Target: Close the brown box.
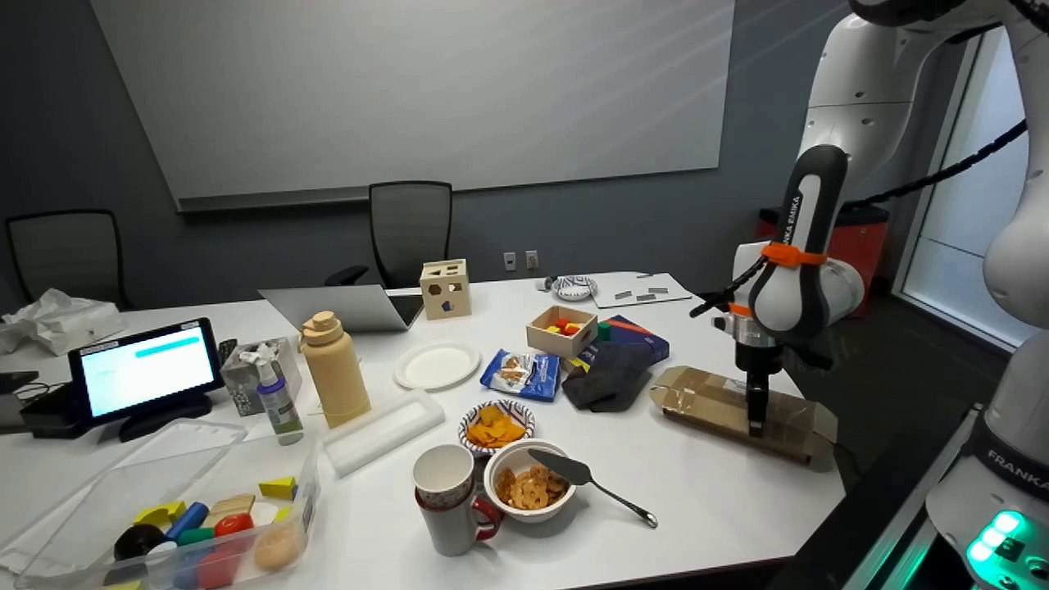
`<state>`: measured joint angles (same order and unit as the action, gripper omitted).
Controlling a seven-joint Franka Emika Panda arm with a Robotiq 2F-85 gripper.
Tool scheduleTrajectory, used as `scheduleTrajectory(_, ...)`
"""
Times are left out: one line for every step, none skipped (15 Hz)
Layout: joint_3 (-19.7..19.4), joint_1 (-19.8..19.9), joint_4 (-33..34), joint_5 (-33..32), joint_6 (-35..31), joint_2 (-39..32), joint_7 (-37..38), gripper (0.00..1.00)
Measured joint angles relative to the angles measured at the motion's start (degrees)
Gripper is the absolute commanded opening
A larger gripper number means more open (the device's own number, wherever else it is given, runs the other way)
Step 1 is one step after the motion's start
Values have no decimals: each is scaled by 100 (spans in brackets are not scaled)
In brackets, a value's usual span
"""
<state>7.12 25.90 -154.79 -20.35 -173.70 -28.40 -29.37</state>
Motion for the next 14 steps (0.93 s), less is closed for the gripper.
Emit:
scheduleTrajectory(-171, -142, 64, 0, -7, -83, 0, 100)
scheduleTrajectory(-313, -277, 114, -2, -20, -130, 1, 100)
scheduleTrajectory(-448, -414, 142, -5, -26, -142, 4, 100)
scheduleTrajectory(-591, -559, 171, -6, -34, -154, 6, 100)
scheduleTrajectory(-721, -690, 200, -8, -44, -174, 7, 100)
scheduleTrajectory(-828, -796, 224, -8, -56, -193, 12, 100)
scheduleTrajectory(-910, -874, 248, -8, -61, -210, 19, 100)
scheduleTrajectory(-965, -930, 272, -8, -61, -228, 36, 100)
scheduleTrajectory(-1011, -979, 291, -8, -61, -245, 66, 100)
scheduleTrajectory(-1043, -1012, 306, -8, -61, -258, 96, 100)
scheduleTrajectory(-1055, -1022, 317, -8, -61, -267, 119, 100)
scheduleTrajectory(-1055, -1022, 324, -7, -59, -274, 133, 100)
scheduleTrajectory(-1052, -1020, 325, -5, -58, -276, 138, 100)
scheduleTrajectory(-1044, -1013, 325, -3, -56, -277, 141, 83)
